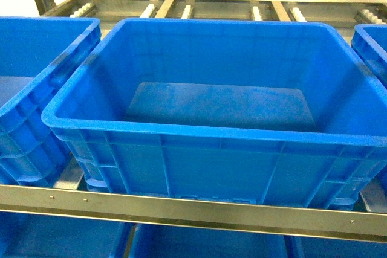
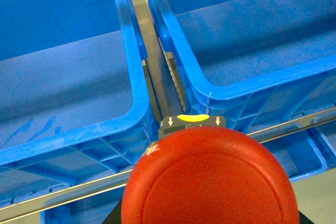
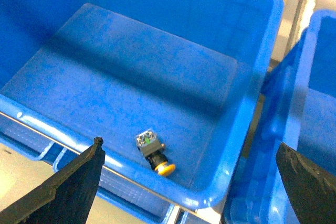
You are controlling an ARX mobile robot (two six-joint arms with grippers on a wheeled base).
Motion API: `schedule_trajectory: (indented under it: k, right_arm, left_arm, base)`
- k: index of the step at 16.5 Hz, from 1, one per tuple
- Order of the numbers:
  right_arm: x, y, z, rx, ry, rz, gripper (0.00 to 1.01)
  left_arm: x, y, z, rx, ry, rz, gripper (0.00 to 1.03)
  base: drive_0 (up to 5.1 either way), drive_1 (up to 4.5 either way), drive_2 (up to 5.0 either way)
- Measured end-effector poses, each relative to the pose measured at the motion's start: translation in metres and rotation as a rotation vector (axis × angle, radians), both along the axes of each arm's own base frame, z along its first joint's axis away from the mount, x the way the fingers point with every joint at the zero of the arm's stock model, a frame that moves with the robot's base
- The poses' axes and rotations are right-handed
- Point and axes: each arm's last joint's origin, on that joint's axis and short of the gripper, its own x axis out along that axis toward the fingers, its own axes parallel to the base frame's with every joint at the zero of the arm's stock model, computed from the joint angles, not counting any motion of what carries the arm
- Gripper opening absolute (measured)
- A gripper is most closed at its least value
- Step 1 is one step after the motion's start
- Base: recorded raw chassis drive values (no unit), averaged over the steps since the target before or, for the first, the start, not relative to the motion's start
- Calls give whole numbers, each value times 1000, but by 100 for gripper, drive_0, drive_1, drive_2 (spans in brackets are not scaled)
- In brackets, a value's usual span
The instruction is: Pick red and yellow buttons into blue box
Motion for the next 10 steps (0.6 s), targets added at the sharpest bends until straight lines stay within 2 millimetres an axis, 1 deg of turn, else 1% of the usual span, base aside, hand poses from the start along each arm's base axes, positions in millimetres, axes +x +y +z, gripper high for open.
schedule_trajectory:
  k: [2,5,6,8,10]
  right_arm:
    - [-26,-18,-20,11,86,-39,98]
    - [-45,-45,-47,-43,185,-113,98]
    - [-56,-48,-52,-43,152,-119,98]
    - [-70,-44,-49,-37,35,-96,98]
    - [-84,-38,-54,14,-17,-97,98]
  left_arm:
    - [0,0,0,0,0,0,24]
    - [0,0,0,0,0,0,24]
    - [0,0,0,0,0,0,24]
    - [0,0,0,0,0,0,24]
    - [0,0,0,0,0,0,24]
  base:
    - [0,0,0]
    - [0,0,0]
    - [0,0,0]
    - [0,0,0]
    - [0,0,0]
